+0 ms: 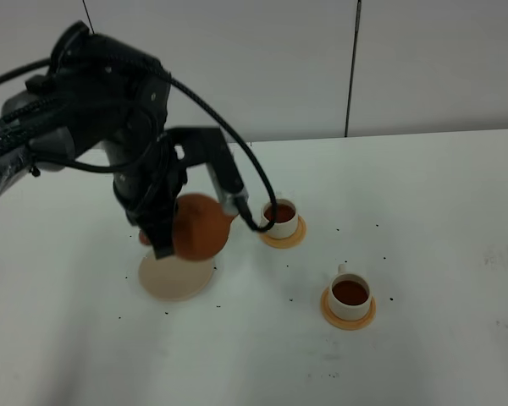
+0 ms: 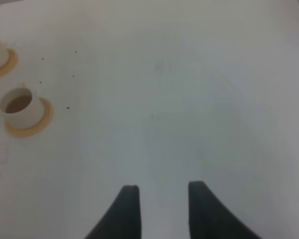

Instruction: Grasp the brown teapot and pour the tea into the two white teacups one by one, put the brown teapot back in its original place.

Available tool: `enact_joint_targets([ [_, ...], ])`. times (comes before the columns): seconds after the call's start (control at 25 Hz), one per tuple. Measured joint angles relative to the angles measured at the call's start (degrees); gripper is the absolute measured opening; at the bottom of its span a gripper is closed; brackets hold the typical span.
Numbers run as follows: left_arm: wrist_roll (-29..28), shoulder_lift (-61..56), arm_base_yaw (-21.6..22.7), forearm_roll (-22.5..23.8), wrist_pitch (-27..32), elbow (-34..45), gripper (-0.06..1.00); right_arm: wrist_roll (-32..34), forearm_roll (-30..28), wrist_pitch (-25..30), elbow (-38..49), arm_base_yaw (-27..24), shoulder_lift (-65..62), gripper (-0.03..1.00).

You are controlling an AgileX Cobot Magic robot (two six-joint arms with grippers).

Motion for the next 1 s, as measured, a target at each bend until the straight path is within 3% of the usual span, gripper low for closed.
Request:
enact_joint_targets([
  [0.36, -5.1, 0.0, 1.6, 0.9, -9.0, 9.3, 0.17, 0.0, 0.0, 0.0, 0.0, 0.0, 0.0, 0.24],
  [1.0, -7.3, -0.1, 5.0, 1.8, -13.2, 11.1, 0.17, 0.0, 0.0, 0.0, 0.0, 0.0, 0.0, 0.24],
])
